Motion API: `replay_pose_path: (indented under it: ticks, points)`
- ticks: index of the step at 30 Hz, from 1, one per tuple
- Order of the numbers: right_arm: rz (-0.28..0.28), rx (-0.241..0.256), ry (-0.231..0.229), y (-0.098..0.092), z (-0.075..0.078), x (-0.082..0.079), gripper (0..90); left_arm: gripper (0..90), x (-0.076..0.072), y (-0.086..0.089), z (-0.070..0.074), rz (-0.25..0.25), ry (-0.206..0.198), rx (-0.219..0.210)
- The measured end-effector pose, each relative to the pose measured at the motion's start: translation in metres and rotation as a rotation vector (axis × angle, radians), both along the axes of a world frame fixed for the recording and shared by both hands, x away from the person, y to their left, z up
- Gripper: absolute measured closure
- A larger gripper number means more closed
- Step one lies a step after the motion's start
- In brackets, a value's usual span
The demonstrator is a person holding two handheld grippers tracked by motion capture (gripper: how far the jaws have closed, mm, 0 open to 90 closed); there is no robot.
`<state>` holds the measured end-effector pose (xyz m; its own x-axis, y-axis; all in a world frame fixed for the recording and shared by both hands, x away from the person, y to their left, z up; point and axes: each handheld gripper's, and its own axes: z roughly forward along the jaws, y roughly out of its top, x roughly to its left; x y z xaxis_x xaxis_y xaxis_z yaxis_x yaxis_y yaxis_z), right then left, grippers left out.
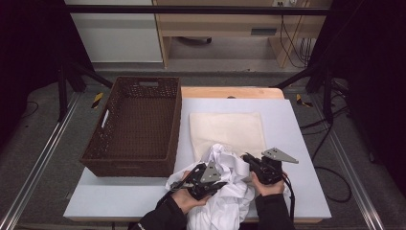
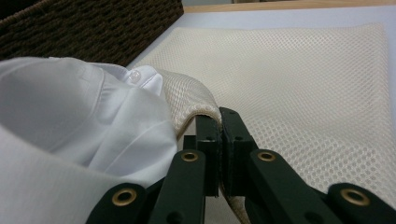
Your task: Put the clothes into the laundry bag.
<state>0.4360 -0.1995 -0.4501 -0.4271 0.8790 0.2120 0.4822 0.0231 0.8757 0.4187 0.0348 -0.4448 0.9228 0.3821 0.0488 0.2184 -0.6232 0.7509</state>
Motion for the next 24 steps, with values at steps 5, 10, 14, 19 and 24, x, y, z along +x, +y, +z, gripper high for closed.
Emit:
replay_pose_path:
  ticks: [5, 10, 14, 19, 24]
  points:
    - [0.001, 0.001, -0.006, 0.000, 0.000, -0.001, 87.8, 78.0, -0.002, 0.004, 0.010, 0.028, -0.026, -0.048]
    - [-0.002, 0.010, -0.009, -0.001, 0.000, -0.001, 87.9, 45.2, 0.002, 0.004, 0.036, 0.090, -0.073, -0.166]
    - [0.004, 0.001, -0.013, 0.000, 0.001, -0.002, 88.0, 40.3, 0.021, -0.007, 0.030, 0.121, -0.034, -0.175]
    - [0.011, -0.015, -0.004, 0.003, -0.001, -0.002, 88.1, 67.5, 0.030, -0.014, 0.013, 0.124, -0.027, -0.124]
    - [0.009, -0.006, -0.004, 0.002, -0.001, -0.001, 88.1, 80.3, 0.017, -0.001, 0.023, 0.071, -0.026, -0.157]
